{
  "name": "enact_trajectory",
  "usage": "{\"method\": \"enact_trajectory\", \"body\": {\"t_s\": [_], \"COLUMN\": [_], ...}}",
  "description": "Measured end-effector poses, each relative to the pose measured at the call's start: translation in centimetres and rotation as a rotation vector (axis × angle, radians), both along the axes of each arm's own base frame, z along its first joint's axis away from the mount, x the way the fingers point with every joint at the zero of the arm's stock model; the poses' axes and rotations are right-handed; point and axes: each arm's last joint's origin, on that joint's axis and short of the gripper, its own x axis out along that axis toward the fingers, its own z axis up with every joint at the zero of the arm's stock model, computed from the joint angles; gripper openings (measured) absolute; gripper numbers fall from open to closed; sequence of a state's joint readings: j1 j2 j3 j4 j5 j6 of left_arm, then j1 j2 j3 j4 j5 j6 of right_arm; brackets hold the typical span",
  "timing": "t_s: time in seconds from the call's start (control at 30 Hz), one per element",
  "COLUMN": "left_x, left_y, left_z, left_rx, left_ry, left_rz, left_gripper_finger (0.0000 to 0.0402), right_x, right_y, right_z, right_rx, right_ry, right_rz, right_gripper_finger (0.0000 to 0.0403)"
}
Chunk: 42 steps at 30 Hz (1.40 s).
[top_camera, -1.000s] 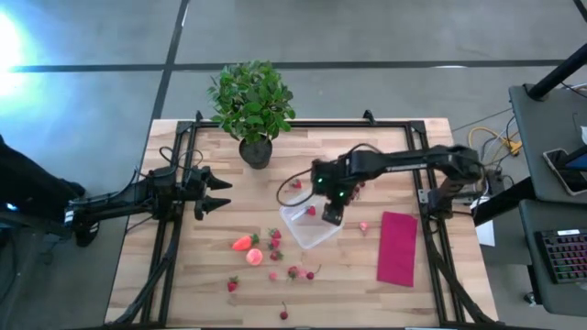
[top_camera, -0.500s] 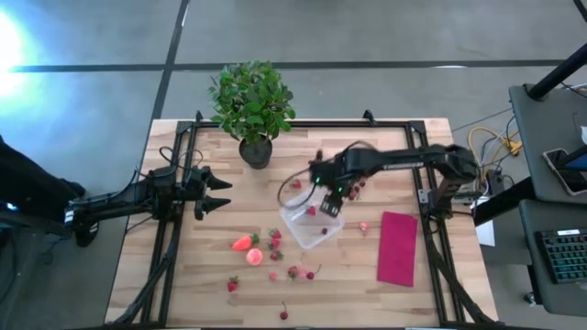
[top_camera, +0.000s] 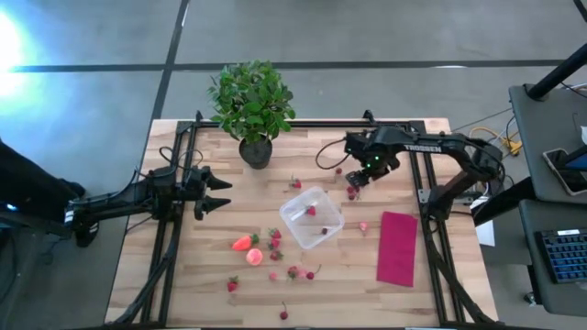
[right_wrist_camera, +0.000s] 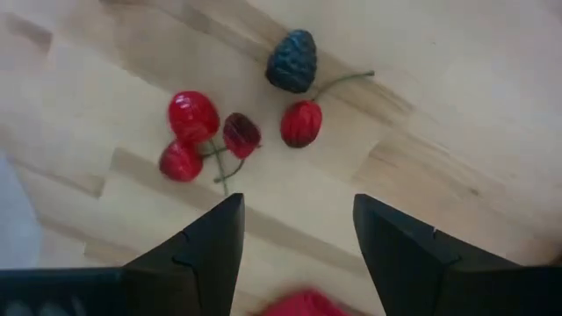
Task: Pick and placing Produce into tupperware
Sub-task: Put the red cherry into the transparent bin
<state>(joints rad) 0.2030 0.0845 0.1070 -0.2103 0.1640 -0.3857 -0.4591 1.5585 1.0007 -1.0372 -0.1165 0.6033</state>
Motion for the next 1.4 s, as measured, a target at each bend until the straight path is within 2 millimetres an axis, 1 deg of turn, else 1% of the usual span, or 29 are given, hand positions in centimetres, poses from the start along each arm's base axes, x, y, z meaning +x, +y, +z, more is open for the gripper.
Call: {"method": "enact_trajectory", "body": {"t_s": [0.2, 0.33, 0.43, 0.5, 0.63, 0.87, 1.27, 1.4], "left_x": [0.0, 0.0, 0.0, 0.0, 0.0, 0.0, 0.0, 0.0], "left_y": [0.0, 0.0, 0.0, 0.0, 0.0, 0.0, 0.0, 0.0], "left_z": [0.0, 0.0, 0.0, 0.0, 0.0, 0.0, 0.0, 0.0], "left_rx": [0.000, 0.000, 0.000, 0.000, 0.000, 0.000, 0.000, 0.000], "left_ry": [0.000, 0.000, 0.000, 0.000, 0.000, 0.000, 0.000, 0.000], "left_rz": [0.000, 0.000, 0.000, 0.000, -0.001, 0.000, 0.000, 0.000], "left_gripper_finger": [0.0293, 0.0293, 0.0293, 0.0293, 0.0293, 0.0293, 0.0293, 0.0293], "right_x": [-0.2, -0.2, -0.6, -0.6, -0.5, -0.2, -0.1, -0.5], "right_y": [0.1, 0.0, 0.0, 0.0, 0.0, -0.2, -0.3, -0.1], "right_z": [-2.1, -3.1, -3.8, -4.1, -4.3, -4.3, -4.3, -4.7], "right_rx": [-0.027, -0.054, -0.100, -0.108, -0.113, -0.131, -0.155, -0.148], "right_ry": [-0.055, -0.034, 0.018, 0.009, -0.021, -0.053, -0.051, -0.035], "right_rz": [-0.040, -0.043, -0.046, -0.046, -0.051, -0.048, -0.048, -0.050], "right_gripper_finger": [0.0206, 0.0206, 0.0206, 0.0205, 0.0199, 0.0166, 0.0119, 0.0109]}}
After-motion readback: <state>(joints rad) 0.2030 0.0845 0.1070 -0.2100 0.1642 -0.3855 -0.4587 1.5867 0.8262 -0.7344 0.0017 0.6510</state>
